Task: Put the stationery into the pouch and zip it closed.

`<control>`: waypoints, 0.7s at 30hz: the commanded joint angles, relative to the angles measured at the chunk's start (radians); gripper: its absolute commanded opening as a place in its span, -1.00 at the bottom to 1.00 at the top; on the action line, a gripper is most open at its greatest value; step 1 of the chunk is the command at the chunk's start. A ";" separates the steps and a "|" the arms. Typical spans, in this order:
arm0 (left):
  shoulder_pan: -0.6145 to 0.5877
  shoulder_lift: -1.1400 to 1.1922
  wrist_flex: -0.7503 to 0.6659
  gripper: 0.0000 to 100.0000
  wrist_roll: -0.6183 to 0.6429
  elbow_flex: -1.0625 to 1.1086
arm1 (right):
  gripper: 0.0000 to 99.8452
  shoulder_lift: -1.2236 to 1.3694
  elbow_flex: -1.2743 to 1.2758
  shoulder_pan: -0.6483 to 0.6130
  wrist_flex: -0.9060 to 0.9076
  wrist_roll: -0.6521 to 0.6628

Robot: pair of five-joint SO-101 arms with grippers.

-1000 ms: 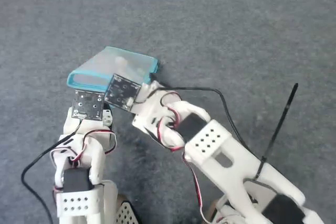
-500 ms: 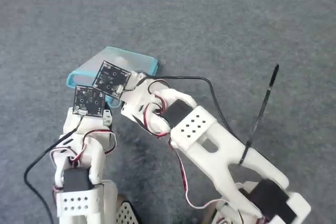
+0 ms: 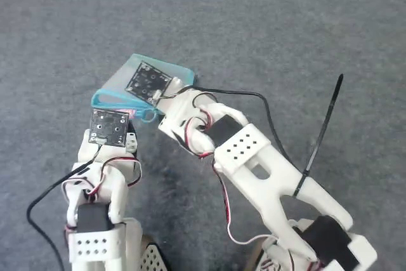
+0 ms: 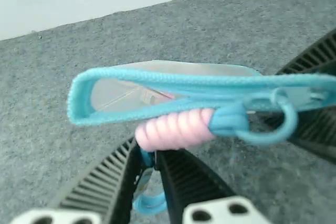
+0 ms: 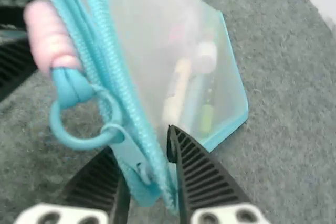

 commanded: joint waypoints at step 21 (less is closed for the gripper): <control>-0.104 0.002 -0.031 -0.98 0.040 -0.061 | -0.99 -0.073 0.127 0.387 0.059 0.089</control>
